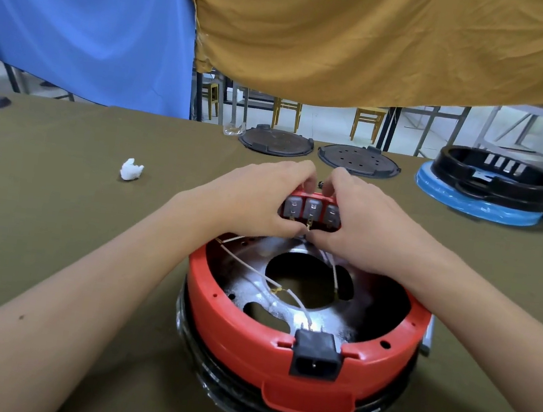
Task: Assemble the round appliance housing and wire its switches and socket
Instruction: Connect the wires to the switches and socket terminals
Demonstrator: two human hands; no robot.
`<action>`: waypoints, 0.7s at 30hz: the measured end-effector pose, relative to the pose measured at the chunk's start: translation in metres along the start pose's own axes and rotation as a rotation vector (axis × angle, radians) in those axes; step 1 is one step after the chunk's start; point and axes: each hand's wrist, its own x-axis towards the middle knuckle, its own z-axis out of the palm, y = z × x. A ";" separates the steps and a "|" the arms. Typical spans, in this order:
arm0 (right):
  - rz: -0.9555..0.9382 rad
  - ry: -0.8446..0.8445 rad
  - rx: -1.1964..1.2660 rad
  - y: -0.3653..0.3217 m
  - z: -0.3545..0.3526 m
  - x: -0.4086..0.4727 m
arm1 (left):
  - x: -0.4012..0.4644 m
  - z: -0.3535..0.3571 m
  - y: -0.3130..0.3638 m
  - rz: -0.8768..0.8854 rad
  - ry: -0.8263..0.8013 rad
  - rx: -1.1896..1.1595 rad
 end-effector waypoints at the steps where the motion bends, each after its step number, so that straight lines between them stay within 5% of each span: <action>1: 0.000 -0.006 -0.020 0.000 0.001 0.001 | 0.001 -0.001 0.000 -0.013 -0.005 -0.012; 10: -0.020 -0.029 -0.142 0.000 0.001 0.004 | 0.020 -0.003 0.002 0.075 -0.071 0.307; 21: -0.035 -0.002 -0.169 0.001 0.003 0.006 | 0.021 0.003 0.001 0.079 0.005 0.350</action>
